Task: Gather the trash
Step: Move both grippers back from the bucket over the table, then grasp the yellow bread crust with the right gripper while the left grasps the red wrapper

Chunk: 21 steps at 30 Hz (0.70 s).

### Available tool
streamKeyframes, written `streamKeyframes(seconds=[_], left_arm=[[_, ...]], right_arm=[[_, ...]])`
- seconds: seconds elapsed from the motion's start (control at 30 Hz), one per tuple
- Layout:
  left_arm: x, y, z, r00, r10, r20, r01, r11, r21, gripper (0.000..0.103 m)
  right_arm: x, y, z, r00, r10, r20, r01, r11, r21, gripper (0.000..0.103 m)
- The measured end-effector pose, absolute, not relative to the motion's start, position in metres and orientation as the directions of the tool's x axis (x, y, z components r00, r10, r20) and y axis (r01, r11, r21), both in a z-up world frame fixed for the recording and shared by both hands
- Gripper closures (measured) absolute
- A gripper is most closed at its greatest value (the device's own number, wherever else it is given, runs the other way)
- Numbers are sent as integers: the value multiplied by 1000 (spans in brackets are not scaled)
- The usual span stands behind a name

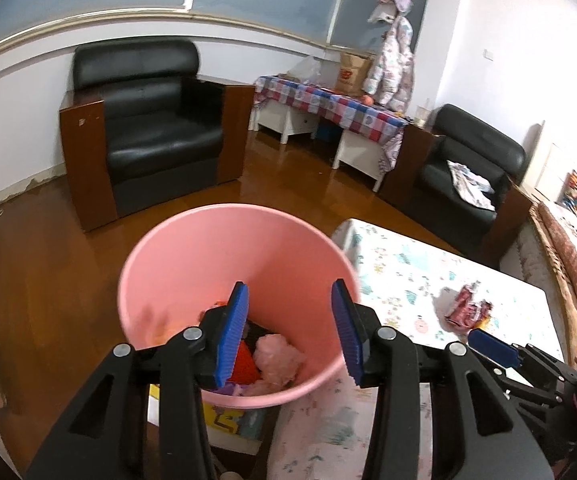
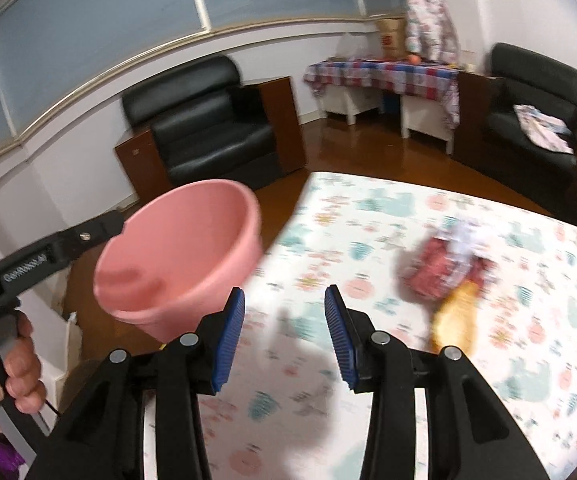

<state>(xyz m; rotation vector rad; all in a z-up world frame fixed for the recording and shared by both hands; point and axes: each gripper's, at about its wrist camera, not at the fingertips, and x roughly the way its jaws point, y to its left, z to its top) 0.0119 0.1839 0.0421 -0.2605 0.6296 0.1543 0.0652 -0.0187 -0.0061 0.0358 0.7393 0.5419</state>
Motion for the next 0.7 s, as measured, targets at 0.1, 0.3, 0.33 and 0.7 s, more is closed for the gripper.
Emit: streamKeyframes(seconds=[0.1, 0.3, 0.33, 0.7], left_arm=[[14, 172, 44, 802, 40, -596, -187, 965, -187, 59], [21, 143, 40, 798, -11, -602, -112, 980, -167, 59], [23, 138, 39, 796, -20, -605, -100, 982, -163, 59], [41, 106, 23, 768, -71, -636, -16, 991, -129, 59]], right_arm=[[64, -49, -8, 641, 435, -632, -394, 894, 215, 62], [63, -98, -20, 666, 362, -653, -288, 931, 223, 62], [63, -106, -23, 664, 351, -660, -268, 936, 228, 62], [91, -110, -48, 625, 327, -709, -214, 945, 248, 60]])
